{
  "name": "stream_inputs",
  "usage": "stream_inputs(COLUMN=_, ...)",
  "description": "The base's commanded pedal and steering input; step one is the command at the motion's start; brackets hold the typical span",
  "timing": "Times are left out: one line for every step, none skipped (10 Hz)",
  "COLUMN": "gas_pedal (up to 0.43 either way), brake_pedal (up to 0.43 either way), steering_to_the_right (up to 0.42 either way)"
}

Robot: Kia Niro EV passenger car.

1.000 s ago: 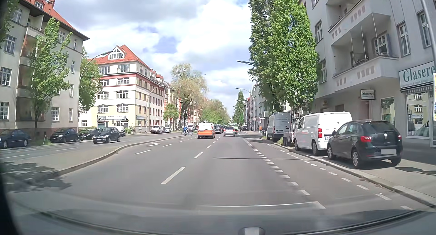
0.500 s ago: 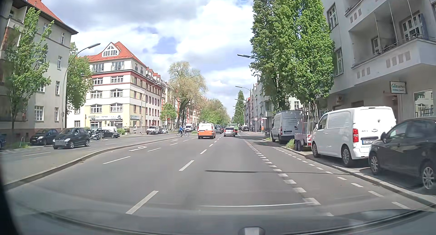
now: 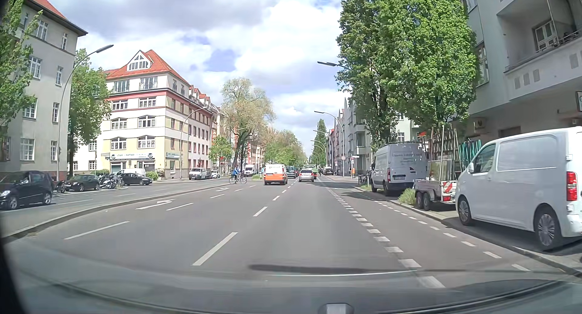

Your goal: Follow the waypoints while adhering to traffic rules and regulations

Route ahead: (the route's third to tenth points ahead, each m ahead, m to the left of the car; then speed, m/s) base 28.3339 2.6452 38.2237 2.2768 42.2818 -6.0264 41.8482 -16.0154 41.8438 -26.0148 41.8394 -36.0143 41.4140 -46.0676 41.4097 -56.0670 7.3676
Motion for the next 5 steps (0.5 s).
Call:
stream_inputs(gas_pedal=0.28, brake_pedal=0.018, steering_to_the_right=0.0)
stream_inputs(gas_pedal=0.28, brake_pedal=0.018, steering_to_the_right=0.0)
stream_inputs(gas_pedal=0.28, brake_pedal=0.018, steering_to_the_right=0.0)
stream_inputs(gas_pedal=0.28, brake_pedal=0.018, steering_to_the_right=0.0)
stream_inputs(gas_pedal=0.28, brake_pedal=0.018, steering_to_the_right=0.001)
